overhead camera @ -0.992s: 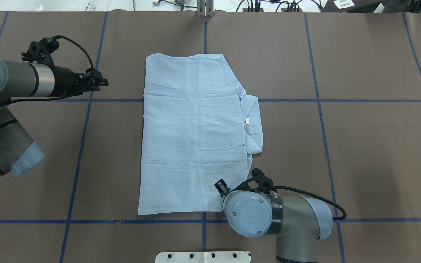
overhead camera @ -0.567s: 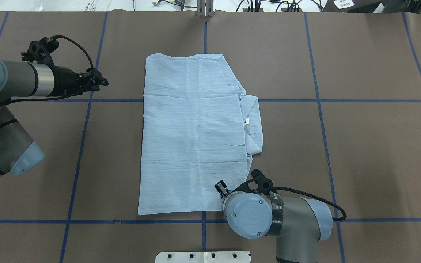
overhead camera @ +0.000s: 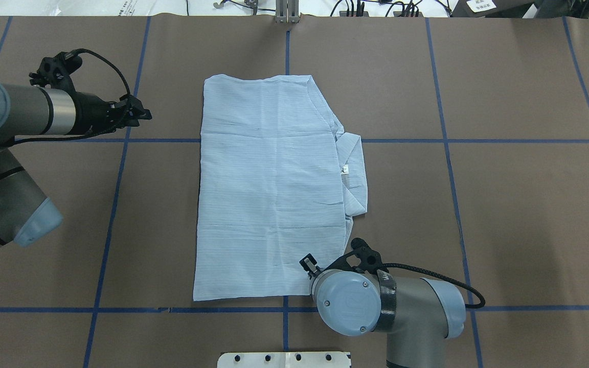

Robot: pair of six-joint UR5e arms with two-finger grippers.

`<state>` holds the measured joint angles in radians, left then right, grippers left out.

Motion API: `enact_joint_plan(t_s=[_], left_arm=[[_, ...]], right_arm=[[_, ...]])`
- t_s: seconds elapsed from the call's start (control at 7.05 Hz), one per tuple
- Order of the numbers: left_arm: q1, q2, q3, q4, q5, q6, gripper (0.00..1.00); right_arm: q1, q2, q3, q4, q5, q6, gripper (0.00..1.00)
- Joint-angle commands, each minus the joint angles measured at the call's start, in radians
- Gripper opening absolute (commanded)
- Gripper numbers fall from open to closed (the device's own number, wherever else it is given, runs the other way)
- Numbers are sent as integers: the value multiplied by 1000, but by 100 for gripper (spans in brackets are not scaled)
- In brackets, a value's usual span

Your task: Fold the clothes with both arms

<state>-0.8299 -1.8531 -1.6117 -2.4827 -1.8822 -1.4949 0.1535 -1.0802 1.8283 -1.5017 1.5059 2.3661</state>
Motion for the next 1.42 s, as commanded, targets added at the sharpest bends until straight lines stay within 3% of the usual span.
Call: enact_joint_plan(t_s=[0.0, 0.85, 1.13, 1.28], left_arm=[[0, 0, -2, -1, 0, -1, 44], [0, 6, -31, 5, 0, -16, 44], [55, 20, -153, 85, 0, -173, 44], [160, 72, -260, 112, 30, -294, 45]], right_arm=[[0, 0, 9, -8, 2, -2, 0], [18, -3, 40, -12, 4, -1, 0], [21, -6, 43, -12, 5, -1, 0], [23, -12, 49, -12, 4, -1, 0]])
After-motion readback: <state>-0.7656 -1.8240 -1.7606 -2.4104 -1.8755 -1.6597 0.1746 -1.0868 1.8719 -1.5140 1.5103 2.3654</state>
